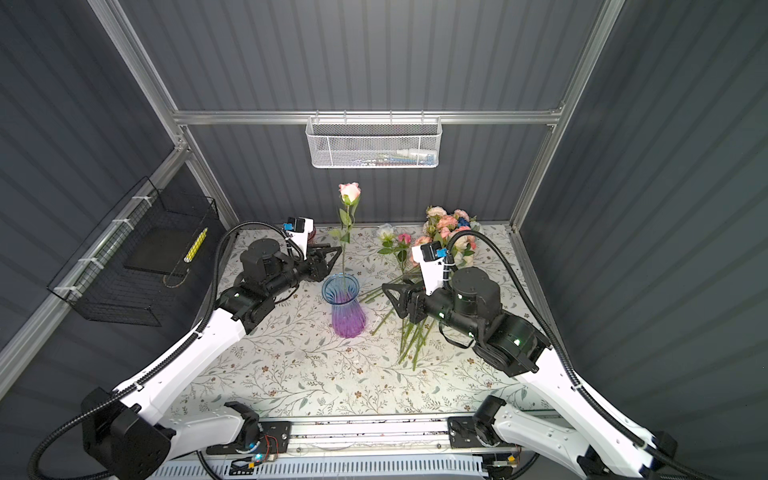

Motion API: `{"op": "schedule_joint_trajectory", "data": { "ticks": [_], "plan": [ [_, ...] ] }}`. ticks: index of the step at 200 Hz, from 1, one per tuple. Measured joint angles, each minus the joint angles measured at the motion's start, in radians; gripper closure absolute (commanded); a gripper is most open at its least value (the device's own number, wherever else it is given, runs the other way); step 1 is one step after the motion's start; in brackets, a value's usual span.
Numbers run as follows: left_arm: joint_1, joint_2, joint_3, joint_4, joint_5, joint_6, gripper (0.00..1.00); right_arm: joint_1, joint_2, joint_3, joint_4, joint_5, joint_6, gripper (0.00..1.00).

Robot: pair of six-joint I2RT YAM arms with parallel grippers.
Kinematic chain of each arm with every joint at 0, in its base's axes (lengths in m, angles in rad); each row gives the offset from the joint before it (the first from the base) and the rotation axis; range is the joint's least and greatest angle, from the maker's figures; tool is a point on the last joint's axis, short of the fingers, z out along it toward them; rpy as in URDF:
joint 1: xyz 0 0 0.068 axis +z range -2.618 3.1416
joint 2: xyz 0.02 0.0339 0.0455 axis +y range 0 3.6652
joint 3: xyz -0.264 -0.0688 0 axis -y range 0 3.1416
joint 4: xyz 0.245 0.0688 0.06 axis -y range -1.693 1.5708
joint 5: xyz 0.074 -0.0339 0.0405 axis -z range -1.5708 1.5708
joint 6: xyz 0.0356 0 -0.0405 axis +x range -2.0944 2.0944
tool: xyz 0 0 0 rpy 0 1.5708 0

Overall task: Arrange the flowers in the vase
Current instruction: 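Lower the pink rose stem into the blue-purple vase with the left gripper, then hold the rose in the vase with left gripper while right grasps a white rose stem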

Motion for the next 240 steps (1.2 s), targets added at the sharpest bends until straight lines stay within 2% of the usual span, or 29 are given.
{"op": "schedule_joint_trajectory", "data": {
  "ticks": [51, 92, 131, 161, 189, 240],
  "plan": [
    [0.000, -0.126, -0.006, 0.003, -0.051, -0.051, 0.00, -0.048, -0.013, -0.085, -0.010, -0.003, 0.035, 0.34],
    [0.000, -0.204, -0.008, -0.012, -0.074, -0.095, 0.00, -0.179, 0.029, -0.194, -0.027, -0.052, 0.098, 0.43],
    [0.000, -0.286, -0.055, -0.061, -0.095, -0.126, 0.00, -0.312, 0.262, -0.226, -0.031, -0.113, 0.116, 0.50],
    [0.000, -0.344, -0.101, -0.126, -0.114, -0.138, 0.00, -0.336, 0.484, -0.199, -0.036, -0.119, 0.095, 0.55],
    [0.000, -0.385, -0.148, -0.193, -0.126, -0.153, 0.00, -0.341, 0.679, -0.105, -0.051, -0.098, 0.060, 0.61],
    [0.000, -0.441, -0.203, -0.276, -0.138, -0.182, 0.00, -0.341, 0.850, 0.024, -0.063, -0.029, 0.004, 0.66]
  ]
}}
